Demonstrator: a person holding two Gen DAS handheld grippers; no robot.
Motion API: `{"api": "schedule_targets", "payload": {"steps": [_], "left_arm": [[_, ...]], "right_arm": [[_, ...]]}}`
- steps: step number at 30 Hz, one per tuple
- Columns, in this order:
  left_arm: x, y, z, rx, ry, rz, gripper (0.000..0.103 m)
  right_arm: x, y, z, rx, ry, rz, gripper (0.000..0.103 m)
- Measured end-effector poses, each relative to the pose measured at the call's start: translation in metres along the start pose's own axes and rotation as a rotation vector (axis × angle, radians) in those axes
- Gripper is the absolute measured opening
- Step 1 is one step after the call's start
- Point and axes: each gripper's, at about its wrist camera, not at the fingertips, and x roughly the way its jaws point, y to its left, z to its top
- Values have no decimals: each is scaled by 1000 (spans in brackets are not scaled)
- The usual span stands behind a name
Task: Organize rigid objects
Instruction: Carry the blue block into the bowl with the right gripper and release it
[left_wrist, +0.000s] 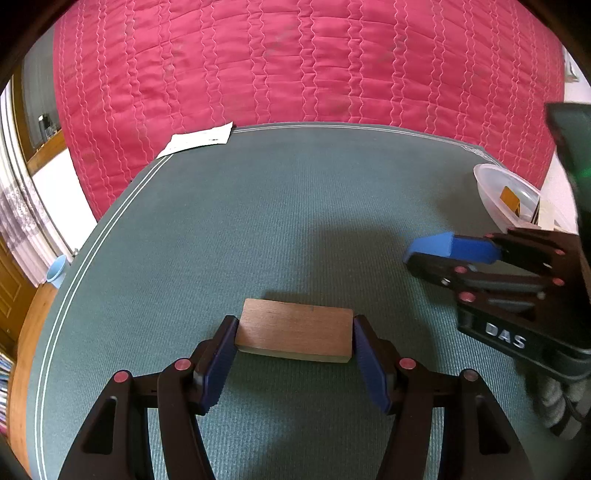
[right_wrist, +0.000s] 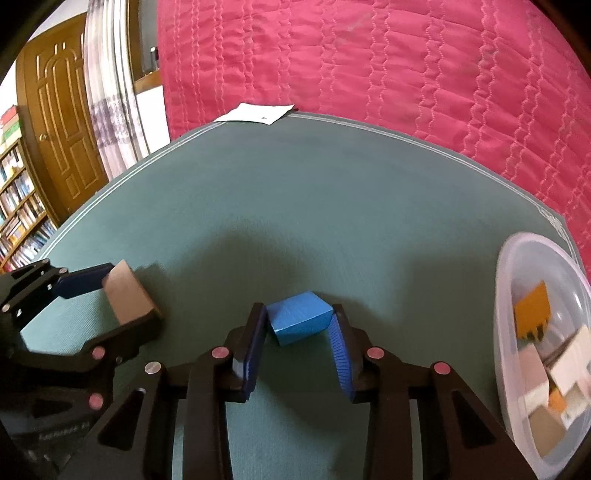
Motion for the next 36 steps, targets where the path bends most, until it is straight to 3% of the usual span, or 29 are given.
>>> {"api": "schedule_targets", "payload": {"steps": [19,36], "left_arm": [[-3,-6,-1,23,-25,26,65],[-12,-36,-6,115,-50,42,65]], "right_arm": [[-66,-29,-37,113,-105,-40,35],[-117,-68,-49,219,-218,-116,35]]}}
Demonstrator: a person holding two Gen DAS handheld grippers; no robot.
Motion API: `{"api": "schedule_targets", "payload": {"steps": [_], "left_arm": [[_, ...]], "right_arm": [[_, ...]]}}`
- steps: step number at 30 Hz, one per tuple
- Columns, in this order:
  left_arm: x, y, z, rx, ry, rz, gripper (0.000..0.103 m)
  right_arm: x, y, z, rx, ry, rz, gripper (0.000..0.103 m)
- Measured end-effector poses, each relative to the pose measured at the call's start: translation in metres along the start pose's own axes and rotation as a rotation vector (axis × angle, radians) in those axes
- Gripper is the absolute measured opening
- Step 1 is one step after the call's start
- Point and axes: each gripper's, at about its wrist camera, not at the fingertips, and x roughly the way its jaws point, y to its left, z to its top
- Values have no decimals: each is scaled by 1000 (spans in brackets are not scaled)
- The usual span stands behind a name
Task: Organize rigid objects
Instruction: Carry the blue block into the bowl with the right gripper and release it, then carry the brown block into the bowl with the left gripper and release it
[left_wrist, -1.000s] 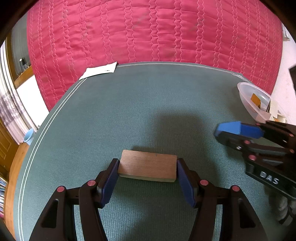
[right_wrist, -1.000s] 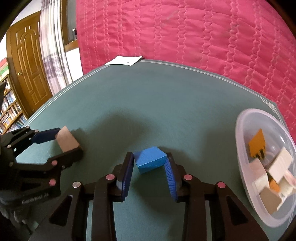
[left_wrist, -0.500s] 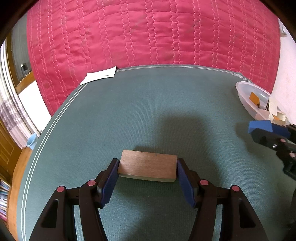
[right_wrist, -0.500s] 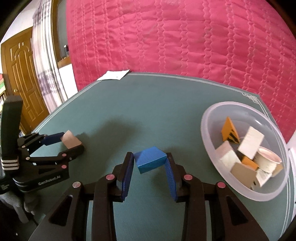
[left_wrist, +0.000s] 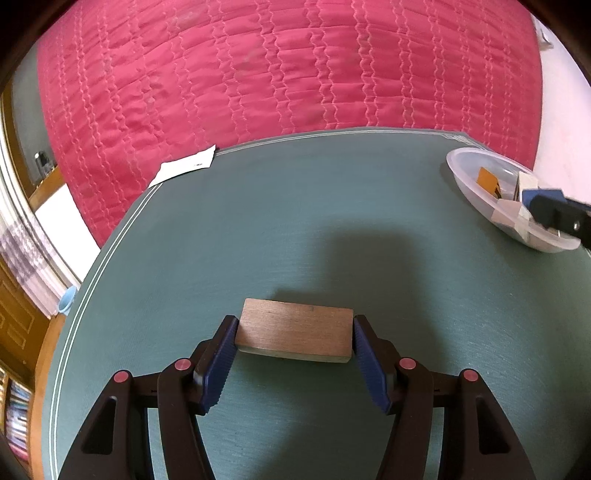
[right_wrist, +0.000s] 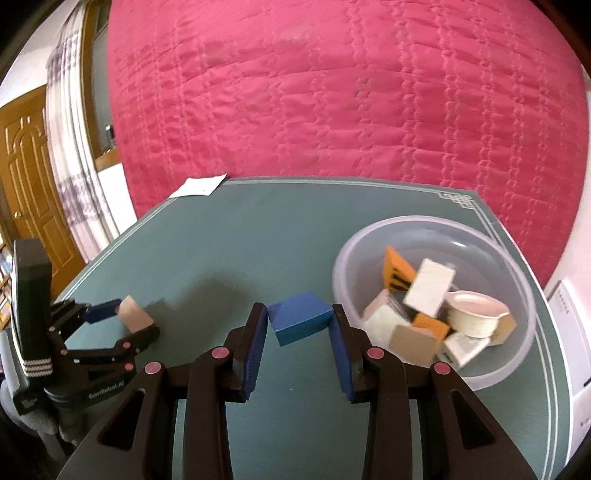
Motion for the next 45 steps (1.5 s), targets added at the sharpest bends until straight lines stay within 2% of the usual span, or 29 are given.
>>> {"api": "schedule_targets", "payload": {"steps": [7,15,16,25,26,28,30,39,40,45], "left_arm": [[-2,-9,3,22,2,-9,65],[-5,-19,11,25,5,-54,65],[-5,-21,12,32,-20,-62,65],[-6,-37,21,58,-22,-95,65],[-6,-39,23,61,-22,-99,65],[-7,-43,26,67,-24,-108,65],[-9,-47,28,71,-27,-120,65],[-13,-70,51,93,-43,-234,65],[-14,-73,53,97,-23,-245,65],[-20,-94,70,112,-70,-319,65]], "right_arm": [[-10,-27,0,53,-21,-58,35],[-23,-78,2,175,-50,-141,35],[-24,-82,2,186,-51,-147,35],[-20,-122,-1,294,-49,-176,36],[-19,-124,-1,299,-49,-181,37],[-19,-128,-3,314,-57,-188,52],[-21,-133,-6,338,-70,-200,55],[-31,-148,-12,413,-116,-304,55],[-31,-149,-13,420,-117,-313,55],[-35,-151,-16,443,-127,-341,55]]}}
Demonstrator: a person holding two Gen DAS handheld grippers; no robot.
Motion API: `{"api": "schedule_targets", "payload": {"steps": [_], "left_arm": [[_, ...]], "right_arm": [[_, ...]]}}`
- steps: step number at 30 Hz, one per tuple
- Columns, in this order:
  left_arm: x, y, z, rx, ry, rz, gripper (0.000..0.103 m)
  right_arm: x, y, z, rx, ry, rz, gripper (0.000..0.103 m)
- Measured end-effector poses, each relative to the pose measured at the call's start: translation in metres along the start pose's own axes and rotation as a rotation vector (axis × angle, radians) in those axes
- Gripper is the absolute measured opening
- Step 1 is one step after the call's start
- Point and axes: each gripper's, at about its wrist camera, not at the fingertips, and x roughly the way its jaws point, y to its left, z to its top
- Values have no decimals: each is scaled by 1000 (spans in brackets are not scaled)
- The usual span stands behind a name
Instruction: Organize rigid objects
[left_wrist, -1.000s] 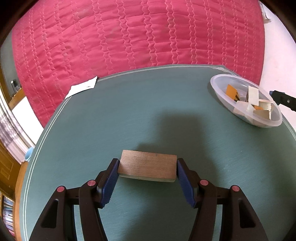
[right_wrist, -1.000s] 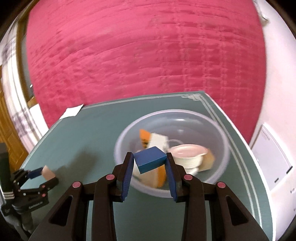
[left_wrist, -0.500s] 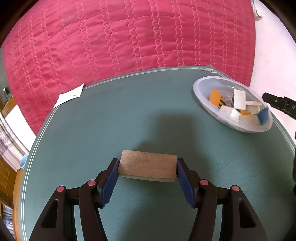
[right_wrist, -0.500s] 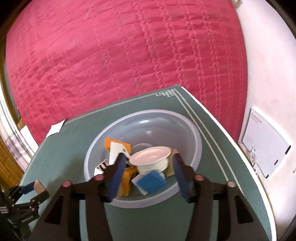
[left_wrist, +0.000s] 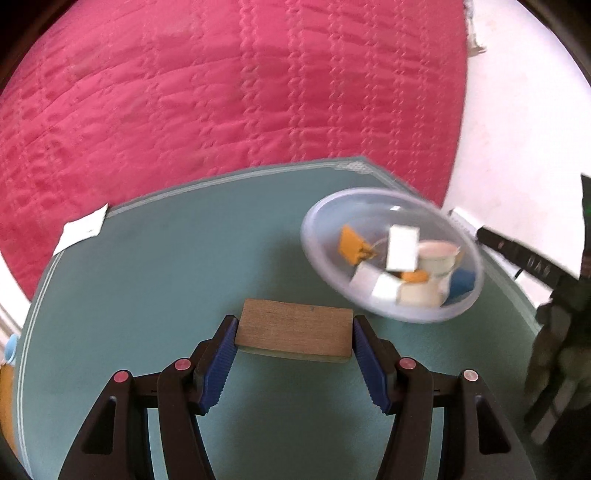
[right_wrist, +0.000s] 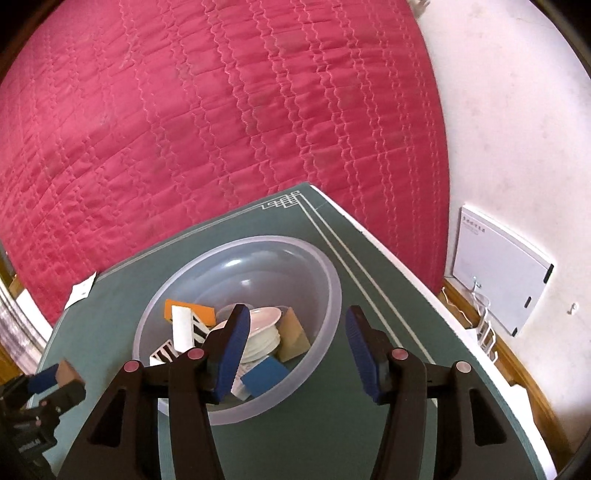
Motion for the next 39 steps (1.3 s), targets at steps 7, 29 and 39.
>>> {"api": "schedule_targets", "payload": {"steps": [7,29,39], "left_arm": [[22,-18,20,-6,5,-82,65],[86,-32,52,-45,11,-153,79],[72,-20,46,-57,-14,-84,89]], "right_arm": [[-5,0,-2,3,-16,2,58],[-10,6,-2,-9,-24,24,59],[-10,7,-2,-12,-21,20,75]]}}
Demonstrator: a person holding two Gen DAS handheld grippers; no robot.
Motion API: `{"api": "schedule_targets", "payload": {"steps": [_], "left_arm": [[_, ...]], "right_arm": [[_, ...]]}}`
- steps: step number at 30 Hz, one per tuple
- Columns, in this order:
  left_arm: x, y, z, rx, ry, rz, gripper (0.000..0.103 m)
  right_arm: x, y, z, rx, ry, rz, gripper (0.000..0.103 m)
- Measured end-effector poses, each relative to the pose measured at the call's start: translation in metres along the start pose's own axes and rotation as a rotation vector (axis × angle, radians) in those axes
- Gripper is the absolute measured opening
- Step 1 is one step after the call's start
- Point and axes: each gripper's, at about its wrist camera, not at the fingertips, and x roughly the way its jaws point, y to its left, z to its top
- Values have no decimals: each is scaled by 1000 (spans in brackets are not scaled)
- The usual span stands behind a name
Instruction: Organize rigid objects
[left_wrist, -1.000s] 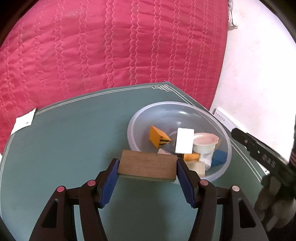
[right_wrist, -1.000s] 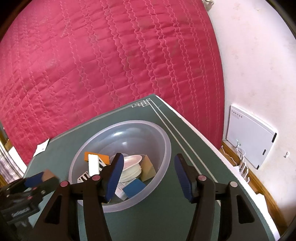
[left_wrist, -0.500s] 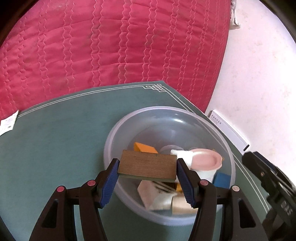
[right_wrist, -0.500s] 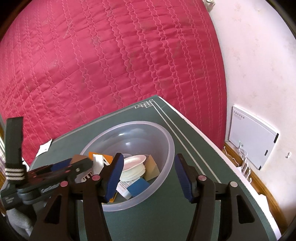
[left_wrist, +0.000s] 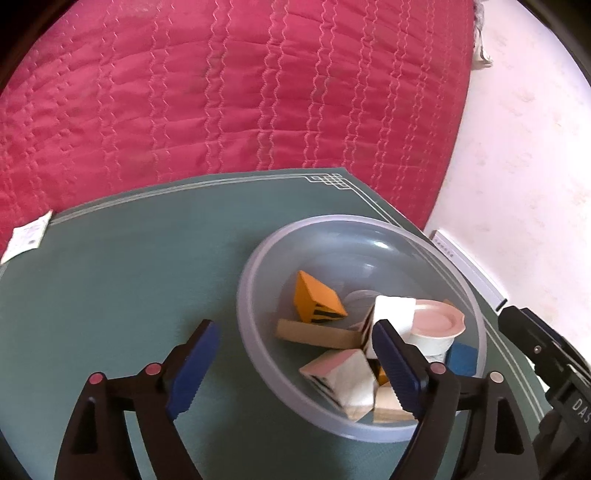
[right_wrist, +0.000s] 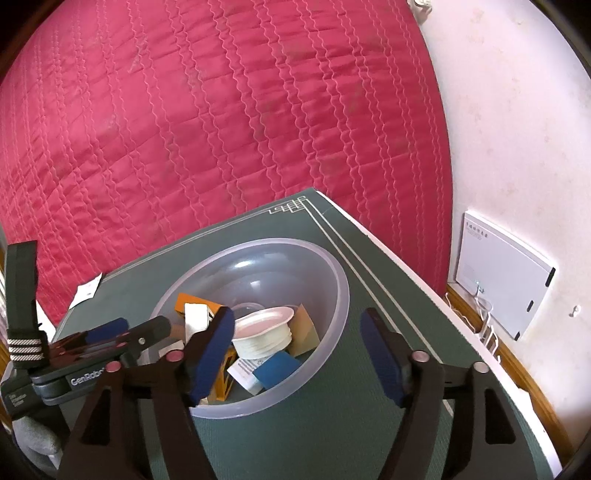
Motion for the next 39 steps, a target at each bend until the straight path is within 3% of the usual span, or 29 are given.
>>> {"api": "schedule_targets", "payload": {"steps": [6,10,14,29,39], "left_arm": [[-13,-8,-9,76,-38,137,101],[-20,-16,-16,134,-51,208,102],[-26,-20,-21,159,-61,256,102],[-31,-17,-29,205,-89,373,102],[-28,-21,-33,245,-84,417,102]], "right_arm": [[-1,-1,0,5,3,-2,86],[1,-1,-1,10,13,12,99],[3,3,-2,-17,33,16,103],[4,30,-17,-209,110,53,103],[7,31,-24,-232,140,19,103]]}}
